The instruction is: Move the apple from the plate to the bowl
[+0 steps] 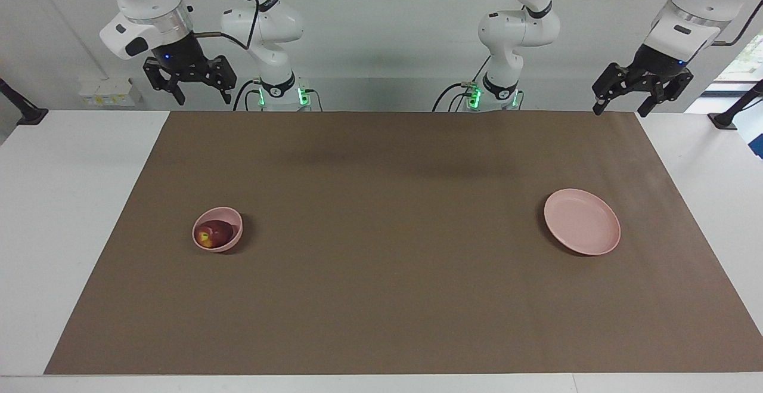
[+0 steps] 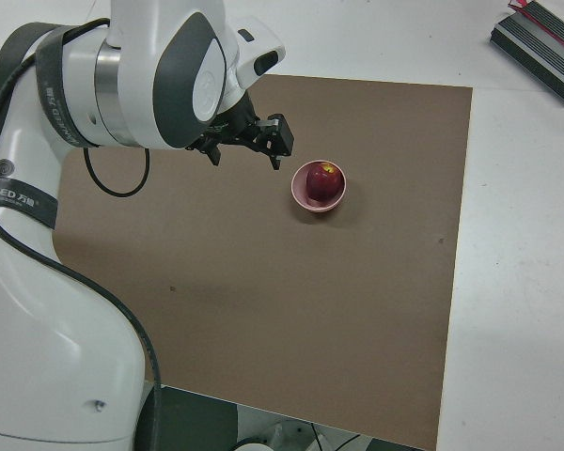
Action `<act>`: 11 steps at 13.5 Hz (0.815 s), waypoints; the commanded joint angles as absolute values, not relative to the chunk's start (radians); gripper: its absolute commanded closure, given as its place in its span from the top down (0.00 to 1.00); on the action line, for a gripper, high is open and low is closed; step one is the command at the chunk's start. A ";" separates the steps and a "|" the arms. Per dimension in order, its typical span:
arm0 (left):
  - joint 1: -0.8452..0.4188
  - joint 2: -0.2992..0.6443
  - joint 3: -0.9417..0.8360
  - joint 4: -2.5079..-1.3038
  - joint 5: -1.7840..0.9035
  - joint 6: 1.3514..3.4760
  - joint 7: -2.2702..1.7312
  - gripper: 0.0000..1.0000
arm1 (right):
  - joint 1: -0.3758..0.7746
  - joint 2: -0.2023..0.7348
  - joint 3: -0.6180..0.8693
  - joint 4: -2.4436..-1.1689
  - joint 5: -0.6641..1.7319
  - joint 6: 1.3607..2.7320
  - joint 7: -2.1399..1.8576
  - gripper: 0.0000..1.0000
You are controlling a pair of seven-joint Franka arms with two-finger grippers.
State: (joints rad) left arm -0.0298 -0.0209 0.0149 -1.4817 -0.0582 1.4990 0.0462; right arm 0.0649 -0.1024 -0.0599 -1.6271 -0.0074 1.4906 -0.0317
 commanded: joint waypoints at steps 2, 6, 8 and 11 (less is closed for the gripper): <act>-0.028 -0.035 0.017 -1.493 -0.060 1.499 0.055 1.00 | 0.051 -0.115 -0.054 -1.646 -0.020 1.502 -0.051 1.00; -0.029 -0.035 0.017 -1.493 -0.060 1.499 0.055 1.00 | 0.043 -0.115 -0.052 -1.647 -0.022 1.499 -0.046 1.00; -0.029 -0.035 0.017 -1.493 -0.060 1.499 0.055 1.00 | 0.044 -0.110 -0.052 -1.637 -0.021 1.488 -0.046 1.00; -0.029 -0.035 0.017 -1.493 -0.060 1.499 0.055 1.00 | 0.041 -0.112 -0.052 -1.637 -0.025 1.477 -0.048 1.00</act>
State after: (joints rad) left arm -0.0298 -0.0209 0.0149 -1.4817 -0.0582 1.4990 0.0462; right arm 0.0563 -0.1024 -0.0600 -1.6285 -0.0109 1.4879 -0.0317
